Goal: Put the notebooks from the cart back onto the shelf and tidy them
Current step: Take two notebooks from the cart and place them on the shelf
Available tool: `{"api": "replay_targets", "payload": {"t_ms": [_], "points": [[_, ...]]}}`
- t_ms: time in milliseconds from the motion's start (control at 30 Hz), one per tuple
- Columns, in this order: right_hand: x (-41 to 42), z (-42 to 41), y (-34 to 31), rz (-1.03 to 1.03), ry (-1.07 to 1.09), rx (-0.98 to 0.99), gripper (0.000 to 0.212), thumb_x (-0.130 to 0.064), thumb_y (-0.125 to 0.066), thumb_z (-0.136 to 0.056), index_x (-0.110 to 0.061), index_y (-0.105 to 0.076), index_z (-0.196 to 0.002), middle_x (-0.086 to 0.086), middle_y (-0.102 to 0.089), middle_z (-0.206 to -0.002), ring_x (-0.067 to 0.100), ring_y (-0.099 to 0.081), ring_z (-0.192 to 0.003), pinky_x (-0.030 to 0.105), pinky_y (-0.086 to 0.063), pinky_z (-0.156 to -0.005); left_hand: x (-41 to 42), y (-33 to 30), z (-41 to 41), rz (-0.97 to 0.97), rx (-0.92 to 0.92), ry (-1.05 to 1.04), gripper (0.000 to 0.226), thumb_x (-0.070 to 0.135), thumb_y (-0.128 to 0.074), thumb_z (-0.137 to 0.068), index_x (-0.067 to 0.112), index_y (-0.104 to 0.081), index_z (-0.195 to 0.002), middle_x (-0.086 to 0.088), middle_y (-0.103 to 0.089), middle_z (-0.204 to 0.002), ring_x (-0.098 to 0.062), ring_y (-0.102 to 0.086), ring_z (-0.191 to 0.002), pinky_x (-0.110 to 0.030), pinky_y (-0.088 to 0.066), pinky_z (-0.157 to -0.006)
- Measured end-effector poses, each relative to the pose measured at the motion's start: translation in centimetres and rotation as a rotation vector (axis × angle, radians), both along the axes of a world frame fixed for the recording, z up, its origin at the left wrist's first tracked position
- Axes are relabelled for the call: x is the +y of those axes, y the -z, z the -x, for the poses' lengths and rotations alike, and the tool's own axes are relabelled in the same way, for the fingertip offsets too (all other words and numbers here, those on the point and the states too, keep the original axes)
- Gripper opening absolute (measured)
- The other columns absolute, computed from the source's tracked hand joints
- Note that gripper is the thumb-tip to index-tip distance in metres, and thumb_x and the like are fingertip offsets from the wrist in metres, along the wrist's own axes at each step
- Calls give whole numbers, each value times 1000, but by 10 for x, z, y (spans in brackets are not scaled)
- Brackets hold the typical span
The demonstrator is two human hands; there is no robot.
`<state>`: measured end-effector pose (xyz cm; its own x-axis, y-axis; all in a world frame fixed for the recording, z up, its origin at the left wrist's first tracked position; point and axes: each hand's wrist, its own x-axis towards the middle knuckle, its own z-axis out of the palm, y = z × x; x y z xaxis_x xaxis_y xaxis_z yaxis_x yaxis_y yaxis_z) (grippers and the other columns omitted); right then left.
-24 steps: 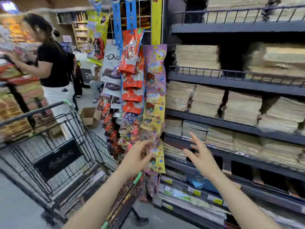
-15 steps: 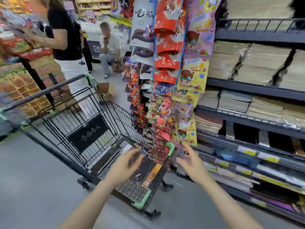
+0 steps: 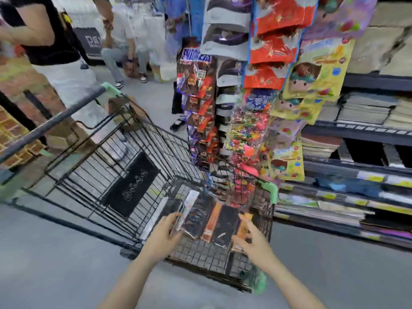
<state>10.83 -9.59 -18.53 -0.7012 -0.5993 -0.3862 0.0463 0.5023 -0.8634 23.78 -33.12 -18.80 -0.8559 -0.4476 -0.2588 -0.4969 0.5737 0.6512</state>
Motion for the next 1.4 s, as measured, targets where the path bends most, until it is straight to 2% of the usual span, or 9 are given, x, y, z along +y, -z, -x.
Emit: {"api": "replay_targets", "payload": {"t_ms": [200, 367, 533, 833, 967, 1100, 1200, 1300, 1400], "points": [[-68, 20, 30, -57, 59, -95, 63, -32, -57, -88, -30, -25, -142, -3, -41, -128, 14, -45, -111, 23, -44, -81, -73, 27, 25, -1, -102, -5, 53, 26, -57, -88, 26, -37, -136, 0, -48, -122, -16, -53, -111, -25, -42, -91], [-135, 31, 56, -135, 28, -97, 70, -40, -61, -83, -26, -25, -141, 1, -38, -143, 17, -45, -124, 36, -40, -103, -138, 58, 40, -16, -178, -11, 55, 33, -56, -88, 42, -31, -136, 2, -42, -138, -15, -49, -117, -37, -45, -99], [-201, 27, 99, -210, 31, -193, 66, -40, -62, -82, -29, -29, -138, -3, -43, -134, 4, -52, -97, 23, -42, -93, -186, 113, 49, 32, -360, 120, 69, 33, -57, -86, 41, -18, -142, -10, -28, -149, -28, -47, -125, -38, -40, -103], [-310, 3, 224, -413, 115, -260, 73, -45, -56, -86, -13, -24, -142, 6, -31, -148, 23, -35, -133, 31, -25, -109, -260, 245, 62, 80, -556, 523, 104, 26, -69, -81, 33, 13, -145, -8, 14, -156, -28, -7, -144, -35, -28, -110], [-333, -7, 248, -483, 281, -244, 81, -43, -63, -82, -5, -22, -141, 14, -48, -135, 25, -49, -120, 27, -38, -98, -267, 280, 44, -48, -521, 526, 87, 64, -53, -77, 38, -3, -143, -10, -9, -157, -26, -14, -143, -40, -19, -115], [-338, -13, 257, -468, 336, -237, 72, -40, -58, -86, -4, -28, -140, 14, -33, -148, 27, -38, -132, 34, -32, -109, -265, 282, 41, 111, -455, 535, 101, 34, -67, -80, 33, 9, -146, -1, -1, -157, -22, -17, -142, -37, -26, -113], [-328, -9, 246, -406, 435, -266, 57, -31, -56, -89, -1, -37, -135, 17, -46, -138, 29, -48, -122, 34, -38, -101, -257, 275, 47, 216, -460, 462, 99, 41, -61, -83, 32, 16, -144, 1, -6, -157, -18, -25, -139, -39, -35, -108], [-295, 7, 222, -338, 517, -271, 40, -23, -52, -91, 0, -43, -122, 32, -56, -116, 40, -58, -100, 40, -45, -85, -235, 256, 45, 346, -517, 471, 94, 52, -48, -87, 20, 18, -145, -5, -1, -158, -23, -17, -143, -50, -20, -112], [-247, 19, 202, -265, 624, -304, 42, -24, -50, -92, -2, -39, -126, 35, -50, -123, 43, -54, -105, 44, -44, -87, -224, 248, 45, 214, -489, 464, 91, 54, -47, -87, 14, 10, -147, -8, -4, -157, -24, -18, -142, -39, -21, -113]]}}
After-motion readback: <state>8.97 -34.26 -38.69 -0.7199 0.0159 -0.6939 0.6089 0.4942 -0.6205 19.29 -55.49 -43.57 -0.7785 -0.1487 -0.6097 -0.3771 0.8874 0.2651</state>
